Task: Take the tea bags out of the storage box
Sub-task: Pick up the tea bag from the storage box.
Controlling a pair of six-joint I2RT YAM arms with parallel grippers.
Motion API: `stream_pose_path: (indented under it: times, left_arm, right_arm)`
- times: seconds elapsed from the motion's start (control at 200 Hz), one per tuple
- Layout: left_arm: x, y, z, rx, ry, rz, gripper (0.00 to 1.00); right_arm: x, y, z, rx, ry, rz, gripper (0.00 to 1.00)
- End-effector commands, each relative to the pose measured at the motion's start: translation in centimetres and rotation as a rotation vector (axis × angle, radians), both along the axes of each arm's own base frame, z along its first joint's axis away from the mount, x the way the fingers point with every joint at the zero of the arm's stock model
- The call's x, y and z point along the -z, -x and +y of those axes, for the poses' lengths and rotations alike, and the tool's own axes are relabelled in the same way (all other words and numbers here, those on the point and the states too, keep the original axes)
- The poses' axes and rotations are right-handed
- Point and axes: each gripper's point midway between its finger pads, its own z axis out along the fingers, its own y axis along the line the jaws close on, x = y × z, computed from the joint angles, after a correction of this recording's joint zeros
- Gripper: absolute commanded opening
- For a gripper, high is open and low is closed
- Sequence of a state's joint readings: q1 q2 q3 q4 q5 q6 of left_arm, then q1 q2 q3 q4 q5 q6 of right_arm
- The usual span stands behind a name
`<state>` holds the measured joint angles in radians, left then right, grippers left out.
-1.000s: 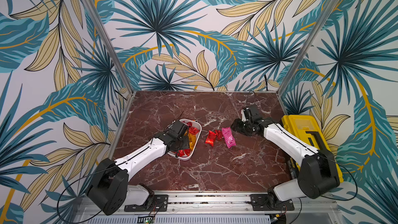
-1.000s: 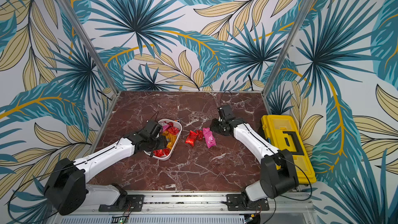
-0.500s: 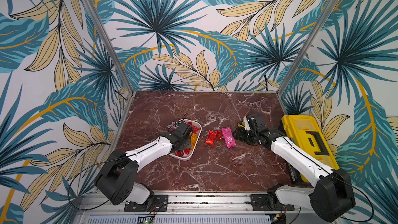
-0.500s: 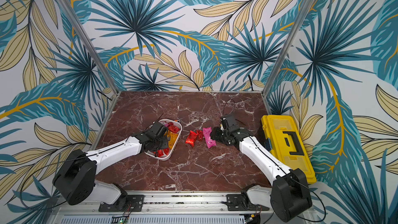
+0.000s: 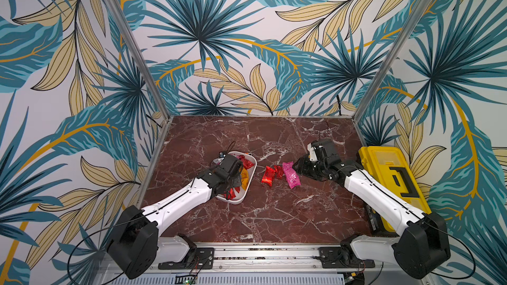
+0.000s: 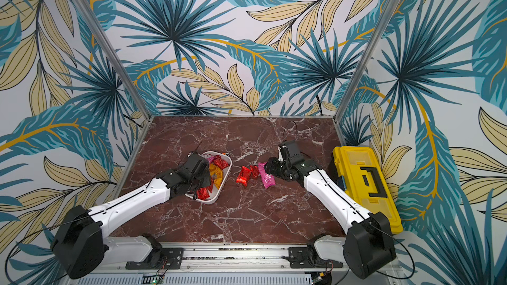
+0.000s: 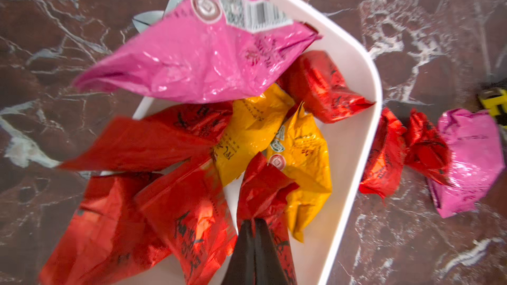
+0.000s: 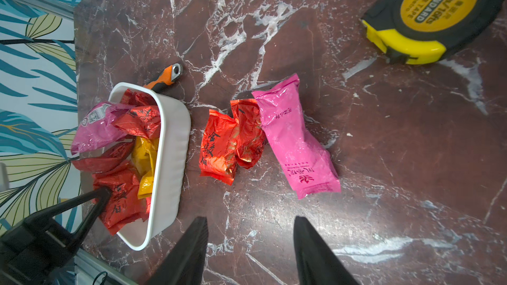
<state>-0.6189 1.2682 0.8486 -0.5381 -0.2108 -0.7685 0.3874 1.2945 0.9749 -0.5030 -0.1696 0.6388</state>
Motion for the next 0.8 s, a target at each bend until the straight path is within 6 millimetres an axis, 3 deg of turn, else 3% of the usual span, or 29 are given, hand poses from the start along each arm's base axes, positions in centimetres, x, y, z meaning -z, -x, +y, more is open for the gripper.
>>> stream_pose_path:
  times: [0.0,0.26,0.426,0.596,0.791]
  left_arm:
    - [-2.8,0.2,-0.8,0.056,0.051,-0.087,0.01]
    - [-9.0,0.9,-4.7,0.259,0.347,-0.366,0.00]
    - [-13.2,2.6,-7.3,0.415,0.578,-0.539,0.00]
    - [-15.3,4.3,-9.0,0.545,0.715,-0.604,0.00]
    - [-16.2,5.1,-9.5,0.592,0.782,-0.635,0.00]
  right_arm:
    - [-1.4,0.6,1.6,-0.061,-0.036,-0.023,0.56]
    - [-5.5,2.0,9.3,-0.311,-0.279,-0.096,0.56]
    - [-8.6,3.2,12.9,-0.462,-0.485,-0.151,0.57]
    - [-9.5,4.9,15.0,-0.567,-0.552,-0.144,0.58]
    - [-9.4,4.9,14.7,-0.556,-0.525,-0.155,0.56]
